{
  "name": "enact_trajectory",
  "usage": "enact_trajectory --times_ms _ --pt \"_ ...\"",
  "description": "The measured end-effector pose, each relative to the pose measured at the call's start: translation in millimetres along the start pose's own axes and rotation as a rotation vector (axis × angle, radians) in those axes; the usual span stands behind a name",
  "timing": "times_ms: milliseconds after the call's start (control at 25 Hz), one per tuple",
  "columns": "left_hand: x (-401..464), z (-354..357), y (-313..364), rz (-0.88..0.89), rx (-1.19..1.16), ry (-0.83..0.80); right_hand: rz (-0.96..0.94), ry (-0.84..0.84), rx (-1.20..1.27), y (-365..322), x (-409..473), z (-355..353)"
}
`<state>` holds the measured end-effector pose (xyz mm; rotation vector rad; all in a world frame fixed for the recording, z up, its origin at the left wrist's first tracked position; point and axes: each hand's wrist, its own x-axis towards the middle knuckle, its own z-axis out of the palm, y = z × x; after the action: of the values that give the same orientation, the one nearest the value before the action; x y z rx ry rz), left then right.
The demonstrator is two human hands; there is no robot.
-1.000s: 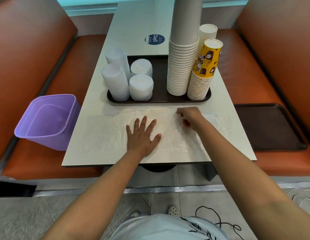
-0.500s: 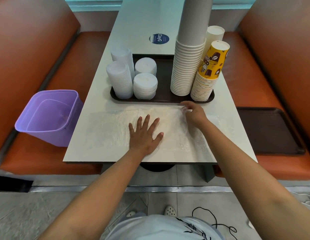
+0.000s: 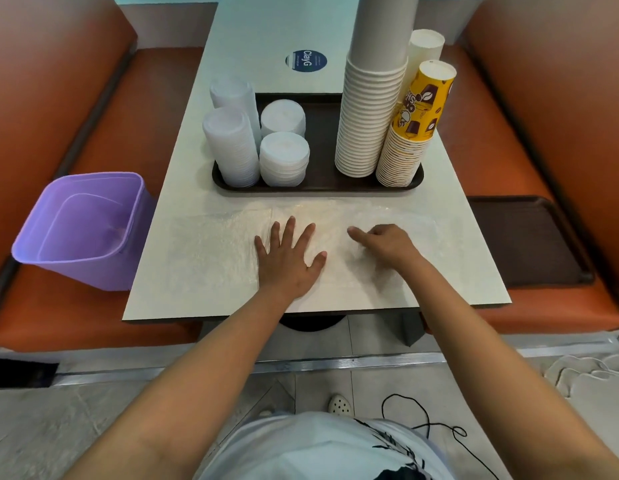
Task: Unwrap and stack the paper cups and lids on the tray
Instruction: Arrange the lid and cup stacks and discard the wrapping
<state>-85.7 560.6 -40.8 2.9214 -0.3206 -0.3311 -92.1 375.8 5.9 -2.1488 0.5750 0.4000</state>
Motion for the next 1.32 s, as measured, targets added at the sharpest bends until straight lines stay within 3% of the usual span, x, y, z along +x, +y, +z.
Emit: enact_trajectory --times_ms 200,360,640,960,1120,1160,1240,1320 --pt "-2.9 0.6 -1.2 0.007 -0.008 -0.013 -0.130 -0.152 0.280 6.7 -29.5 16.3" --pt "-1.2 -0.2 -1.3 0.015 -0.004 -0.012 -0.167 -0.143 0.001 17.7 -37.8 16.2" --pt "-2.0 -1.4 -2.0 0.040 -0.002 -0.026 -0.030 -0.181 0.011 28.3 -41.1 -4.4" --pt "-2.6 -2.0 -1.6 0.051 -0.007 -0.041 -0.019 -0.152 -0.046 23.9 -42.3 -13.2" --pt "-3.8 -2.3 -2.4 0.059 0.006 -0.045 0.135 -0.222 -0.128 9.2 -41.4 -26.9" --pt "-3.5 -2.3 -2.5 0.057 0.012 -0.045 0.158 -0.146 -0.181 2.3 -40.0 -27.6" --pt "-2.7 -2.0 -2.4 0.056 0.016 -0.047 0.077 0.221 -0.380 -12.8 -34.0 -18.5" --pt "-2.2 -1.9 -2.8 0.057 0.014 -0.053 -0.258 0.486 -0.444 -32.4 -33.3 6.7"
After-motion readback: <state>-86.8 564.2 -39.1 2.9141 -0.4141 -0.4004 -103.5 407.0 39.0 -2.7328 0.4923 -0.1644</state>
